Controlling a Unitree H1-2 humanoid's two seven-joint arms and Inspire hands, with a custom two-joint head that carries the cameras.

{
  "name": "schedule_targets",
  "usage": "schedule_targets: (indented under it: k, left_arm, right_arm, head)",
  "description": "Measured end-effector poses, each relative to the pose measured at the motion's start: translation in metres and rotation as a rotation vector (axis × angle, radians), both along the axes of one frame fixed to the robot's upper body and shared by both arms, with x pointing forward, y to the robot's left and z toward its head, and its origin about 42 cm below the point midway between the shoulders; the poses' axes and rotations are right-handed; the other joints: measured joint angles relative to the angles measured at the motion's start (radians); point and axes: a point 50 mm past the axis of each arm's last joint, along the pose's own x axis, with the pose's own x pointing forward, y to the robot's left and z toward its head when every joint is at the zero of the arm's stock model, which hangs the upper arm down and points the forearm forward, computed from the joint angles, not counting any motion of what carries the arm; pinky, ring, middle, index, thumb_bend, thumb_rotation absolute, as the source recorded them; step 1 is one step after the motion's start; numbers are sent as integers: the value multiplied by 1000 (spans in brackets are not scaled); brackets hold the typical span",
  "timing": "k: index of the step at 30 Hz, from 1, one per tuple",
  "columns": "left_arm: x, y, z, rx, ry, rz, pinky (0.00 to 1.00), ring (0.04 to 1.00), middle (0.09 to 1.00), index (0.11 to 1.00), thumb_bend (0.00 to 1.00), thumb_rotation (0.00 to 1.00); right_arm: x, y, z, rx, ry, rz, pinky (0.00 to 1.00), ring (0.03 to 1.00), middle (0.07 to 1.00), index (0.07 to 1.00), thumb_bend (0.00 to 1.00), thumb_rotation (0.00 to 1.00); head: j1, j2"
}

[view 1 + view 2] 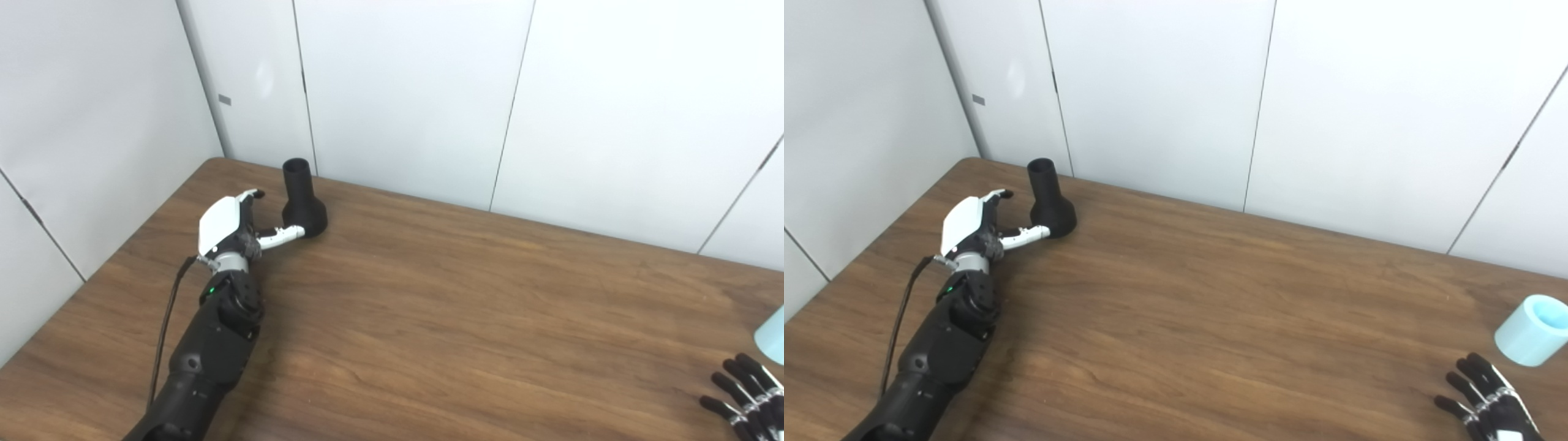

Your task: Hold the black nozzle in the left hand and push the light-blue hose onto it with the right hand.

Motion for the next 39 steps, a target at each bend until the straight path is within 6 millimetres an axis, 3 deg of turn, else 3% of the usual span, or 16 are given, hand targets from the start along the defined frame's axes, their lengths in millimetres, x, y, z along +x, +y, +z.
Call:
schedule_targets:
  k: [11, 19, 31, 39]
  left_arm:
    - [19, -14, 13, -23, -19, -34, 998, 958, 918, 866, 1000, 483]
    - [27, -25, 17, -22, 6, -82, 1000, 966, 912, 864, 1000, 444]
    - [45, -28, 18, -10, 80, -44, 1000, 968, 909, 855, 975, 390]
    - [49, -22, 13, -38, 106, -23, 1000, 971, 923, 852, 988, 361]
  right_arm:
    - [0, 0, 0, -7, 4, 2, 675, 824, 848, 853, 752, 892]
    - [-1, 1, 2, -15, 7, -13, 592, 765, 795, 823, 788, 872]
    - [-3, 1, 2, -19, 8, -22, 583, 768, 807, 819, 815, 873]
    - [-3, 2, 2, -26, 11, -23, 609, 793, 826, 836, 917, 830]
  head:
    - [-5, 5]
    - [-11, 11]
    - [-20, 17]
    - [-29, 23]
